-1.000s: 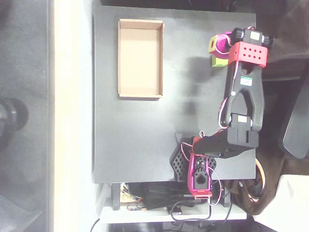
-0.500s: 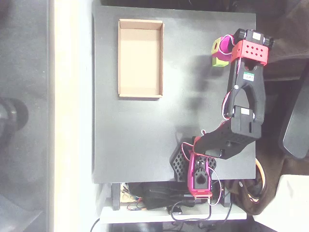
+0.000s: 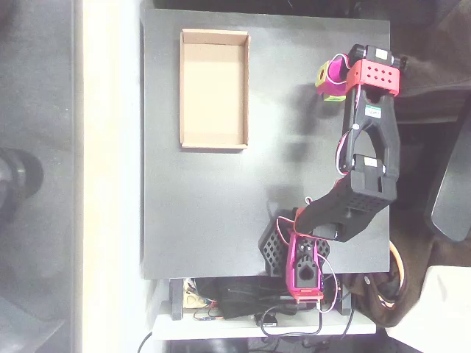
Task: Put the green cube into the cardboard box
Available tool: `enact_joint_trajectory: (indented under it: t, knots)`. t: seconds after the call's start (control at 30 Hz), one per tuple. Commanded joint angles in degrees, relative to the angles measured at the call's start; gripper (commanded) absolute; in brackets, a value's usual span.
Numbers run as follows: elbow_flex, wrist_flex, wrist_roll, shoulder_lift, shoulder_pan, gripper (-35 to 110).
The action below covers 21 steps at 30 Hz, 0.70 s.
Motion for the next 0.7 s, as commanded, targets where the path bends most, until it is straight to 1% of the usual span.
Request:
enact_joint_trajectory:
  t: [0.0,0.2,0.67]
  knots:
    - [-1.05,-2.11,0.35,0.70,0.44,39]
    - [-0.26,-9.49,0.35,0.44,0.44,39]
    - [2.02,-9.05,0.35,0.97,0.26,38]
